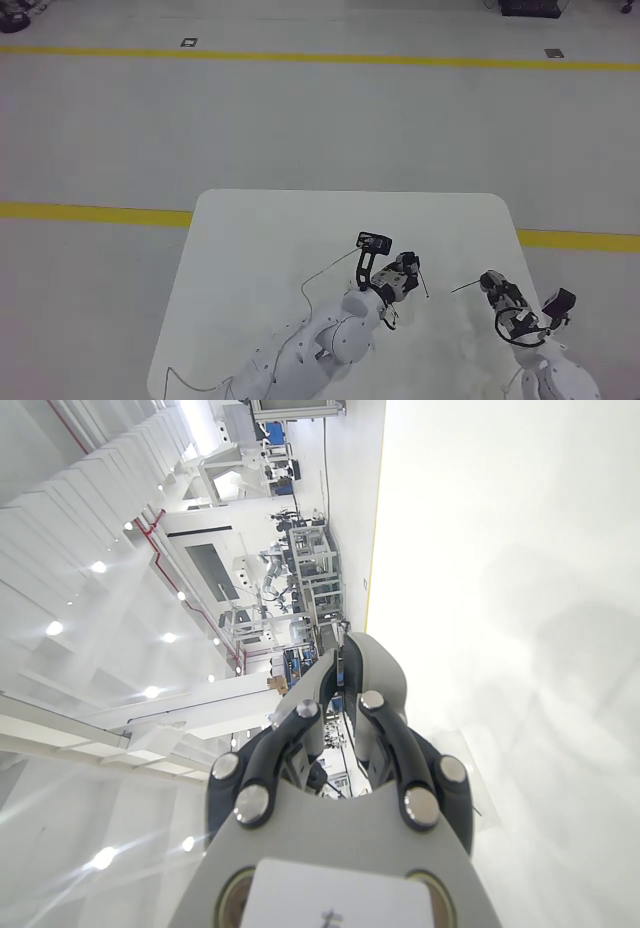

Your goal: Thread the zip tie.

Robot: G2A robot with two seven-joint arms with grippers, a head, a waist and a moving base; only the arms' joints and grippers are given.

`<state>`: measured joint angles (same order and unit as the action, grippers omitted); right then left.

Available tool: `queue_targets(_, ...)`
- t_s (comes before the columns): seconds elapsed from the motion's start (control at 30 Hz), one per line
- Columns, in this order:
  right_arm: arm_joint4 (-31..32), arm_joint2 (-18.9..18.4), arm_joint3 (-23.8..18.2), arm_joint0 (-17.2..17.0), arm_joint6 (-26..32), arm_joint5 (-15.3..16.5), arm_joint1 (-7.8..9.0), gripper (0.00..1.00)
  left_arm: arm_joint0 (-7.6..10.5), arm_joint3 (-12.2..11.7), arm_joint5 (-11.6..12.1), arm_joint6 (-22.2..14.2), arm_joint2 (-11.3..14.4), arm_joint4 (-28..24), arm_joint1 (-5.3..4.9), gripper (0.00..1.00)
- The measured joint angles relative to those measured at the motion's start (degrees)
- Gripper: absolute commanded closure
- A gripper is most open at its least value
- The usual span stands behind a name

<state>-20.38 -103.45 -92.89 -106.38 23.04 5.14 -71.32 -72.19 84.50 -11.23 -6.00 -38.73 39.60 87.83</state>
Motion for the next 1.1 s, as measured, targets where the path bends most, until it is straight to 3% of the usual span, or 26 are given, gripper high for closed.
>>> queue_targets(0.13,-1.47,0.08,1.33,0.61,1.5,2.75,-0.04,1.0,0.01,-0.03,0.03,-0.04,-0.01,-0.07,0.01,1.0)
queue_targets(0.3,-3.52,1.23,3.11,0.86,-2.1,6.55,-0.58,1.0,0.01,-0.02,0.03,-0.04,-0.01,-0.07,0.01,1.0)
queue_targets(1.1,-3.55,1.22,3.13,0.87,-2.01,6.52,-0.57,1.0,0.01,-0.02,0.03,-0.04,-0.01,-0.07,0.01,1.0)
